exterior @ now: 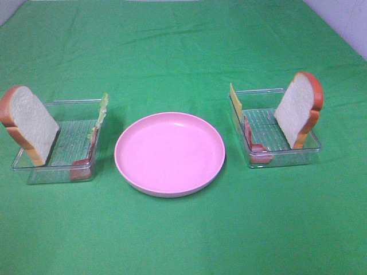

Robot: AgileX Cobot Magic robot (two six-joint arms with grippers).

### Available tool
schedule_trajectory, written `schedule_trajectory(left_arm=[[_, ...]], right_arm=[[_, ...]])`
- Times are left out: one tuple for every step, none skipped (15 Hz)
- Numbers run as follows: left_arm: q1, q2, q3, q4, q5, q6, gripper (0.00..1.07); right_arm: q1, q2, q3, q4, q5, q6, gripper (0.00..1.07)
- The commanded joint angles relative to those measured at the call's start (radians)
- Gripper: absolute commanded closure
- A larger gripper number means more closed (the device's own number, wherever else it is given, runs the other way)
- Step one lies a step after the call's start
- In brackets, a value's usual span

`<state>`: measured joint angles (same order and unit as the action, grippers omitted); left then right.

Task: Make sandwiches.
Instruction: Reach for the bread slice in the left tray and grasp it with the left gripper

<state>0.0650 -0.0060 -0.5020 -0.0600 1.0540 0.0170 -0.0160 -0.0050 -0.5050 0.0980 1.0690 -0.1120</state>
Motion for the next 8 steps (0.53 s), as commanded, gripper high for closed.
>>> schedule_trajectory(left_arm=[[0.002, -0.020, 0.003, 0.005, -0.009, -0.005, 0.24], [0.002, -0.020, 0.003, 0.005, -0.009, -0.005, 0.24], [0.002, -0.020, 0.003, 0.005, -0.009, -0.005, 0.24], [0.002, -0.020, 0.003, 0.005, -0.009, -0.005, 0.24], [0.002, -0.020, 0.003, 0.005, -0.009, -0.005, 0.24], [0.002, -0.020, 0.003, 0.005, -0.009, -0.005, 0.24], [0.002, -0.020, 0.003, 0.005, -0.009, -0.005, 0.24], [0.002, -0.020, 0.003, 0.005, -0.009, -0.005, 0.24]], right_arm=[[-0.006, -0.016, -0.001, -0.001, -0.008, -0.010, 0.31], [-0.006, -0.016, -0.001, -0.001, -0.008, -0.010, 0.31], [-0.006, -0.016, -0.001, -0.001, -0.008, -0.010, 0.31], [-0.006, -0.016, -0.001, -0.001, -0.008, -0.010, 0.31], [-0.006, -0.016, -0.001, -0.001, -0.008, -0.010, 0.31], [-0.006, -0.016, -0.001, -0.001, -0.008, -0.010, 0.31], [-0.006, -0.016, -0.001, -0.001, -0.008, -0.010, 0.31], [-0.006, -0.016, -0.001, -0.001, -0.008, -0.010, 0.31]])
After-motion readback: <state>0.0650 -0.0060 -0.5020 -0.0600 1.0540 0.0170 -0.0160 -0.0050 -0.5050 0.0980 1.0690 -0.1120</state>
